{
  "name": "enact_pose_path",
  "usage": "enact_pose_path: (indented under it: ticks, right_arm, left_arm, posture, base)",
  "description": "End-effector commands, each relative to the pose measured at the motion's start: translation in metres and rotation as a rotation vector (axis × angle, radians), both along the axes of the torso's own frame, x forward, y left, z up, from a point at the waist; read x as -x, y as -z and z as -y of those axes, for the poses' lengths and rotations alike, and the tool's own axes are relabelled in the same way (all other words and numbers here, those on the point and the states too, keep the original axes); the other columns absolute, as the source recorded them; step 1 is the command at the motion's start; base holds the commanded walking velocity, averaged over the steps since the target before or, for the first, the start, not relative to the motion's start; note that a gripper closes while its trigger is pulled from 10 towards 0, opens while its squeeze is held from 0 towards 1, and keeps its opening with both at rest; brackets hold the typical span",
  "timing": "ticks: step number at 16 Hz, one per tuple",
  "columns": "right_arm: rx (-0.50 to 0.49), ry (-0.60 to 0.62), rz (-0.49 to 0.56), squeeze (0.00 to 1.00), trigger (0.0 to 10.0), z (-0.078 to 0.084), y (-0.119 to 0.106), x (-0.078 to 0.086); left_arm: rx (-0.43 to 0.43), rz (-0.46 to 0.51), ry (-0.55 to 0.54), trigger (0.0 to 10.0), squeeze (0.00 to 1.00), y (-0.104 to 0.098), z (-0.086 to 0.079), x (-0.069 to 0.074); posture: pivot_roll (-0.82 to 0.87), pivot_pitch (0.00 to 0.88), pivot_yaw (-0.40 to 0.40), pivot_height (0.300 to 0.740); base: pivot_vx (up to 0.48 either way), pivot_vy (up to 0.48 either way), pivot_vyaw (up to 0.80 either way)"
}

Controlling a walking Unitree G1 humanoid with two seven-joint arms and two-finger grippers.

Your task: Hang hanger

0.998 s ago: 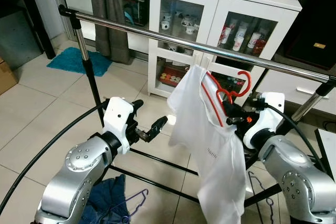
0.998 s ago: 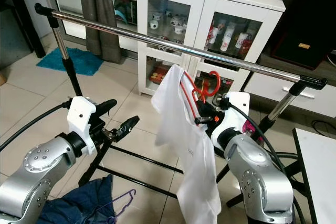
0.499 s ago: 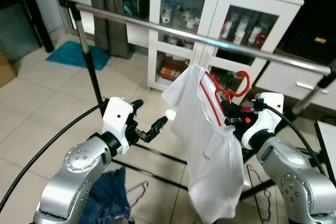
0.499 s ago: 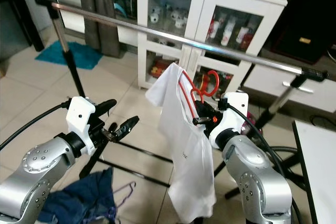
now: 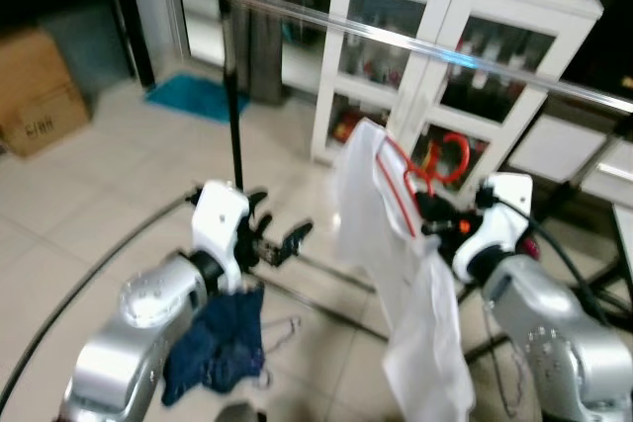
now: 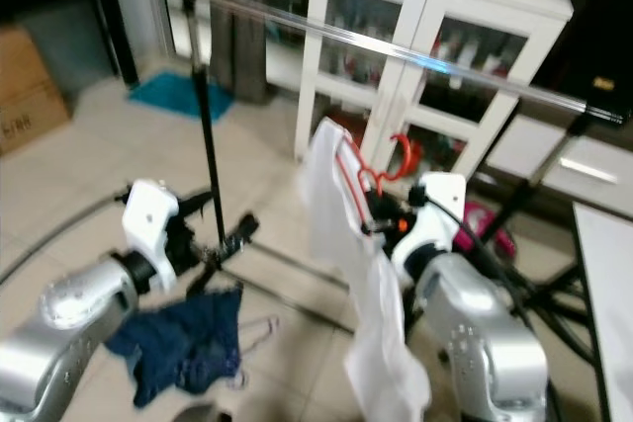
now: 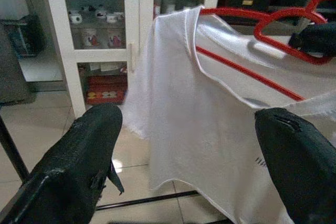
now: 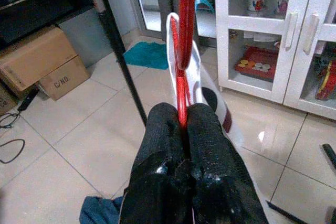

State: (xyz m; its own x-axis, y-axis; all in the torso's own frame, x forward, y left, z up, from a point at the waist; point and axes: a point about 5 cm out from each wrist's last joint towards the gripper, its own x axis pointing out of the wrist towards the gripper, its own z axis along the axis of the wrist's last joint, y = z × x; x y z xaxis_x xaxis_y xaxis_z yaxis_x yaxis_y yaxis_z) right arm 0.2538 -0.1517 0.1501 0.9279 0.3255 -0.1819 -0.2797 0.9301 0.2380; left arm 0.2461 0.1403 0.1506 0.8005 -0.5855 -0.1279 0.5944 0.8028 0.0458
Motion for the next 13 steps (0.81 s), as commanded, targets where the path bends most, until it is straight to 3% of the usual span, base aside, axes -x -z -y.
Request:
enact_pose_path:
  ticks: [1, 6, 8, 9, 10, 13]
  right_arm:
    - [0.016, 0.014, 0.017, 0.00, 0.0, 0.006, -0.004, 0.002]
    - [0.020, -0.021, 0.020, 0.00, 0.0, 0.004, -0.006, 0.001]
    - [0.026, -0.040, 0.023, 0.00, 0.0, 0.004, -0.006, 0.001]
    - [0.030, -0.050, 0.033, 0.00, 0.0, 0.005, -0.010, 0.000]
    - [0.032, -0.062, 0.040, 0.00, 0.0, 0.006, -0.012, -0.001]
    - [0.045, -0.182, 0.076, 0.00, 0.0, 0.000, -0.020, -0.003]
  left_arm:
    - [0.008, 0.003, 0.016, 10.0, 0.00, -0.001, 0.004, 0.002]
    - [0.010, 0.003, 0.017, 10.0, 0.00, -0.001, 0.006, 0.003]
    - [-0.018, 0.006, 0.022, 10.0, 0.00, -0.001, 0.007, 0.003]
    - [0.012, 0.010, 0.013, 10.0, 0.12, -0.005, 0.009, 0.000]
    - [0.047, 0.014, 0.001, 10.0, 1.00, -0.009, 0.009, -0.002]
    - [0.067, 0.077, 0.047, 10.0, 1.00, -0.028, 0.013, -0.008]
  posture:
    - [-0.01, 0.000, -0.101, 0.740]
    - [-0.01, 0.000, -0.111, 0.740]
    - [-0.02, 0.000, -0.115, 0.740]
    - [-0.02, 0.000, -0.119, 0.740]
    - [-0.02, 0.000, -0.117, 0.740]
    - [-0.02, 0.000, -0.117, 0.740]
  base:
    - [-0.277, 0.000, 0.00]
    - [-0.270, 0.000, 0.00]
    - [0.000, 0.000, 0.00]
    - [0.000, 0.000, 0.00]
    - [0.000, 0.000, 0.00]
    - [0.000, 0.000, 0.00]
